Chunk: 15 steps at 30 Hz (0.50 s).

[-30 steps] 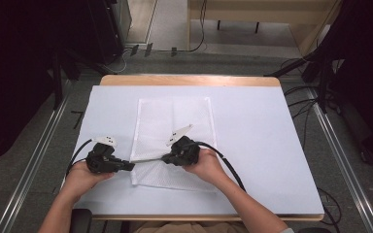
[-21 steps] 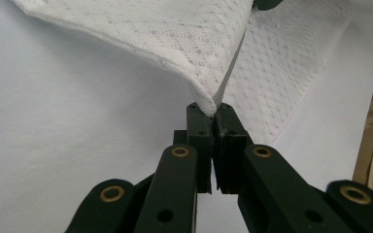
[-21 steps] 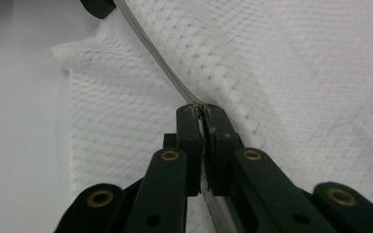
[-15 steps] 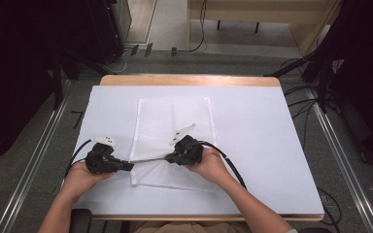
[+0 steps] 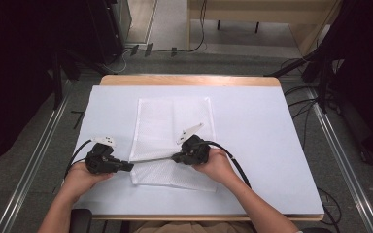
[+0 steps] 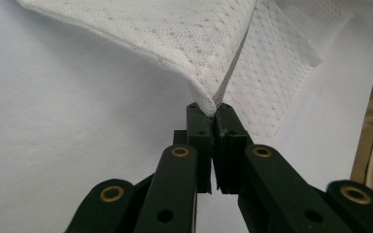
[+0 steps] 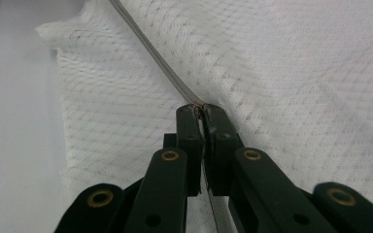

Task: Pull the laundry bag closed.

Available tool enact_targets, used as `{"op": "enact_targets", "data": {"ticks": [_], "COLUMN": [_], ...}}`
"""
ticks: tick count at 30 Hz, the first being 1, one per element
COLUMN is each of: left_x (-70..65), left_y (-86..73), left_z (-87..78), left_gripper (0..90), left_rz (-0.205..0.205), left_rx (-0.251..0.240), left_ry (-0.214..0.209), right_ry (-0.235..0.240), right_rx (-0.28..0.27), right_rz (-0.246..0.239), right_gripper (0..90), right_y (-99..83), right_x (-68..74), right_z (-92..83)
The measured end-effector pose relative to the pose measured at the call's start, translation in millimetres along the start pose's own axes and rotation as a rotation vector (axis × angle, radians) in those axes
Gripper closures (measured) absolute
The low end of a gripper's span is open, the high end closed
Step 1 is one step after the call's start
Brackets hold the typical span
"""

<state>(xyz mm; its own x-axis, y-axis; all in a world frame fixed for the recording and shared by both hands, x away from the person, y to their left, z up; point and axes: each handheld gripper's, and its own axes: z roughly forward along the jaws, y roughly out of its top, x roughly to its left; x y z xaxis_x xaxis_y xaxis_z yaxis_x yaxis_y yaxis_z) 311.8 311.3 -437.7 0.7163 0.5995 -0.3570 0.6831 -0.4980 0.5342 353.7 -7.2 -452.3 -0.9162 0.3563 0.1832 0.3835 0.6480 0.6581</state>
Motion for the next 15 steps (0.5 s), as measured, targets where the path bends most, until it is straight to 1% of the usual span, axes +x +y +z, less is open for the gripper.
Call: {"op": "enact_targets", "data": {"ticks": [6, 7, 9, 10, 12, 15], "left_x": [-0.1, 0.1, 0.2, 0.1, -0.6, -0.5], "left_y": [-0.3, -0.5, -0.6, -0.8, -0.6, -0.6], "left_z": [0.3, 0.3, 0.2, 0.3, 0.7, 1.6], "left_gripper": [87.5, 87.5, 87.5, 87.5, 87.4, 87.4], "left_rz": [-0.002, -0.004, -0.003, -0.003, 0.0, 0.004], "left_rx": [0.005, 0.005, 0.006, 0.004, 0.006, 0.013], "left_ry": [0.003, 0.003, 0.006, 0.005, 0.005, 0.006], "right_ry": [-0.004, -0.008, -0.009, -0.012, -0.005, -0.011], "right_rx": [0.006, 0.008, 0.008, 0.01, 0.007, 0.012], "right_rz": [0.003, 0.011, 0.01, 0.02, 0.017, 0.016], "right_gripper": [88.3, 88.3, 88.4, 88.3, 88.3, 88.3], "right_y": [-4.0, -4.8, -6.3, -7.7, -9.0, -9.3], "right_x": [-2.4, -2.5, -4.1, -4.6, -5.3, -4.5], "right_z": [-3.7, -4.5, -5.9, -7.4, -8.4, -8.7]}}
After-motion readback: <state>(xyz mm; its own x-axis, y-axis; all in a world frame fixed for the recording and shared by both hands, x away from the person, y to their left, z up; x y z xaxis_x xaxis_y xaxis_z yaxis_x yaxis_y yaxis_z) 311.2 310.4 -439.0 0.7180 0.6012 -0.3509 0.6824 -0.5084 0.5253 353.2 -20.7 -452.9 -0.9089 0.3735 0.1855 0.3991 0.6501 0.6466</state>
